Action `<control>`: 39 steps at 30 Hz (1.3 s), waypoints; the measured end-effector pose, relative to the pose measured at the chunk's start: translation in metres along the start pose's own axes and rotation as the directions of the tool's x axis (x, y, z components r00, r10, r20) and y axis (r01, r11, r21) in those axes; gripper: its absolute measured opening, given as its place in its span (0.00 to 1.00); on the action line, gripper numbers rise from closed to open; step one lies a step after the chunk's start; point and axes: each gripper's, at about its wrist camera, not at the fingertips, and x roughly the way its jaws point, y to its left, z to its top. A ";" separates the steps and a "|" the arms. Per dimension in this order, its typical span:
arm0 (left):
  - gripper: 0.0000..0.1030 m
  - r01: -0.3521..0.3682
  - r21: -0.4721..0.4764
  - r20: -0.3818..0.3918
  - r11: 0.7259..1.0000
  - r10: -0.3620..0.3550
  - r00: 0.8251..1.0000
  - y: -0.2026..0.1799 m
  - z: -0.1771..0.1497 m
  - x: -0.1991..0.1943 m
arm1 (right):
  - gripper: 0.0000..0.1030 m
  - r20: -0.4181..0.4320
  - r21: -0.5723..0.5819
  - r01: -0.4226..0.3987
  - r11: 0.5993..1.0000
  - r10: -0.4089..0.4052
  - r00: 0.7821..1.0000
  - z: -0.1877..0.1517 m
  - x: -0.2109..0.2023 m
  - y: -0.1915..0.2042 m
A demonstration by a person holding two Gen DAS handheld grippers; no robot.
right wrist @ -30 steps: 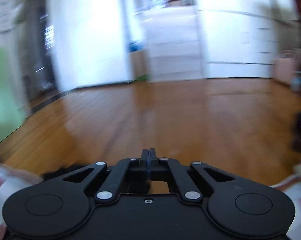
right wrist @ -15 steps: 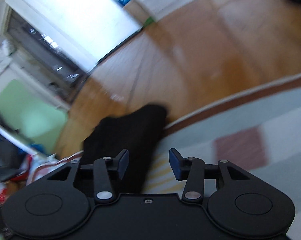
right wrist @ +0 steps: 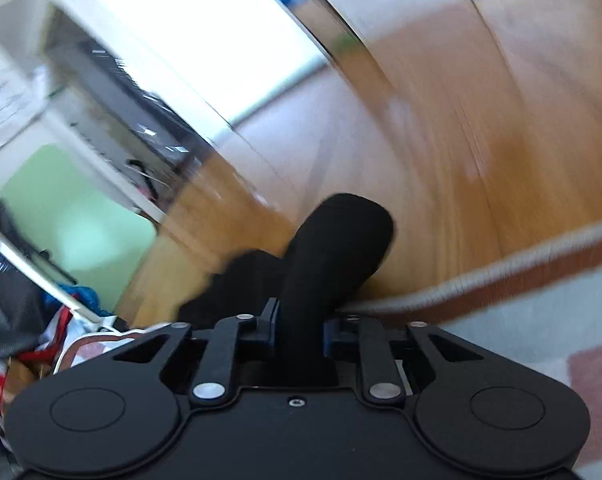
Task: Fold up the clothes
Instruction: 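Lift the folded black sweater with both grippers and carry it toward the chair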
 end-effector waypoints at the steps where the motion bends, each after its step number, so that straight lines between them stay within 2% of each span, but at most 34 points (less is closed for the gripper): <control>1: 0.14 0.009 0.019 0.019 1.000 -0.009 1.000 -0.004 0.003 -0.008 | 0.21 0.042 -0.043 0.011 0.999 -0.010 0.999 0.001 -0.020 0.014; 3: 0.03 0.066 0.054 0.043 0.996 -0.068 0.997 -0.014 0.015 -0.024 | 0.21 0.147 -0.121 0.064 0.991 -0.046 0.988 0.003 -0.066 0.045; 5: 0.03 0.143 0.100 0.039 0.985 -0.147 0.988 -0.026 0.027 -0.036 | 0.21 0.232 -0.134 0.135 0.982 -0.102 0.967 0.004 -0.110 0.064; 6: 0.06 0.193 0.132 -0.012 0.972 -0.193 0.981 -0.034 0.033 -0.036 | 0.22 0.241 -0.098 0.149 0.984 -0.122 0.963 0.001 -0.131 0.064; 7: 0.08 0.214 0.158 -0.069 0.964 -0.205 0.976 -0.043 0.037 -0.031 | 0.24 0.245 -0.062 0.171 0.983 -0.152 0.957 -0.002 -0.149 0.062; 8: 0.09 0.204 0.170 -0.106 0.964 -0.187 0.977 -0.050 0.036 -0.024 | 0.30 0.231 -0.030 0.234 0.972 -0.221 0.948 -0.006 -0.158 0.054; 9: 0.18 0.185 0.176 -0.134 0.967 -0.162 0.978 -0.055 0.033 -0.017 | 0.44 0.203 -0.018 0.329 0.944 -0.319 0.926 -0.011 -0.163 0.041; 10: 0.24 0.166 0.182 -0.162 0.969 -0.137 0.977 -0.060 0.030 -0.010 | 0.49 0.166 -0.007 0.420 0.907 -0.414 0.895 -0.016 -0.167 0.027; 11: 0.31 0.169 0.153 -0.183 0.974 -0.140 0.973 -0.061 0.026 -0.003 | 0.50 0.106 0.012 0.500 0.866 -0.499 0.860 -0.017 -0.168 0.007; 12: 0.33 0.184 0.103 -0.199 0.978 -0.161 0.967 -0.059 0.021 0.003 | 0.50 0.046 0.068 0.546 0.835 -0.550 0.834 -0.018 -0.171 -0.015; 14: 0.33 0.216 -0.003 -0.218 0.976 -0.211 0.953 -0.053 0.011 0.008 | 0.50 -0.019 0.251 0.526 0.813 -0.539 0.842 -0.022 -0.192 -0.051; 16: 0.40 0.245 -0.084 -0.202 0.966 -0.258 0.945 -0.046 0.005 0.008 | 0.50 -0.073 0.416 0.495 0.763 -0.514 0.854 -0.025 -0.212 -0.085; 17: 0.48 0.265 -0.118 -0.192 0.957 -0.284 0.939 -0.044 0.003 0.008 | 0.51 -0.072 0.448 0.473 0.759 -0.496 0.865 -0.026 -0.220 -0.090; 20: 0.51 0.331 -0.166 -0.196 0.929 -0.360 0.912 -0.045 -0.003 0.009 | 0.56 -0.077 0.425 0.445 0.789 -0.458 0.886 -0.028 -0.221 -0.085; 22: 0.55 0.351 -0.140 -0.222 0.926 -0.375 0.900 -0.053 -0.007 0.013 | 0.60 -0.070 0.451 0.381 0.807 -0.394 0.917 -0.033 -0.214 -0.087; 23: 0.64 0.351 -0.111 -0.241 0.930 -0.368 0.898 -0.058 -0.010 0.015 | 0.63 -0.075 0.480 0.345 0.807 -0.354 0.932 -0.035 -0.208 -0.091; 24: 0.73 0.352 -0.081 -0.260 0.932 -0.361 0.896 -0.064 -0.013 0.017 | 0.64 -0.097 0.490 0.338 0.803 -0.335 0.937 -0.036 -0.198 -0.093; 25: 0.76 0.336 -0.040 -0.293 0.941 -0.333 0.896 -0.071 -0.016 0.022 | 0.64 -0.117 0.495 0.334 0.802 -0.320 0.940 -0.036 -0.189 -0.094; 27: 0.77 0.275 0.081 -0.326 0.958 -0.235 0.916 -0.090 -0.024 0.029 | 0.64 -0.139 0.469 0.340 0.815 -0.312 0.940 -0.033 -0.172 -0.089; 28: 0.77 0.252 0.123 -0.312 0.960 -0.204 0.928 -0.097 -0.024 0.032 | 0.64 -0.149 0.460 0.334 0.823 -0.300 0.942 -0.032 -0.163 -0.086; 31: 0.79 0.258 0.053 -0.260 0.965 -0.236 0.936 -0.093 -0.016 0.043 | 0.64 -0.140 0.492 0.265 0.830 -0.225 0.964 -0.032 -0.144 -0.094; 33: 0.94 0.269 -0.009 -0.225 0.963 -0.264 0.938 -0.088 -0.011 0.051 | 0.65 -0.093 0.511 0.236 0.826 -0.220 0.971 -0.032 -0.142 -0.098; 34: 0.98 0.262 -0.005 -0.214 0.965 -0.257 0.942 -0.089 -0.010 0.054 | 0.65 -0.083 0.523 0.225 0.822 -0.214 0.973 -0.031 -0.140 -0.101; 35: 0.99 0.247 0.020 -0.206 0.969 -0.238 0.949 -0.092 -0.009 0.056 | 0.66 -0.069 0.532 0.212 0.820 -0.208 0.976 -0.028 -0.137 -0.104; 37: 0.89 0.216 0.069 -0.189 0.974 -0.199 0.962 -0.098 -0.008 0.059 | 0.70 -0.037 0.540 0.181 0.822 -0.191 0.981 -0.022 -0.133 -0.111; 38: 0.65 0.199 0.093 -0.179 0.976 -0.181 0.967 -0.101 -0.007 0.060 | 0.74 -0.021 0.549 0.161 0.820 -0.179 0.984 -0.019 -0.132 -0.115; 39: 0.50 0.183 0.117 -0.169 0.976 -0.162 0.972 -0.104 -0.007 0.062 | 0.75 -0.006 0.552 0.143 0.821 -0.168 0.986 -0.014 -0.127 -0.118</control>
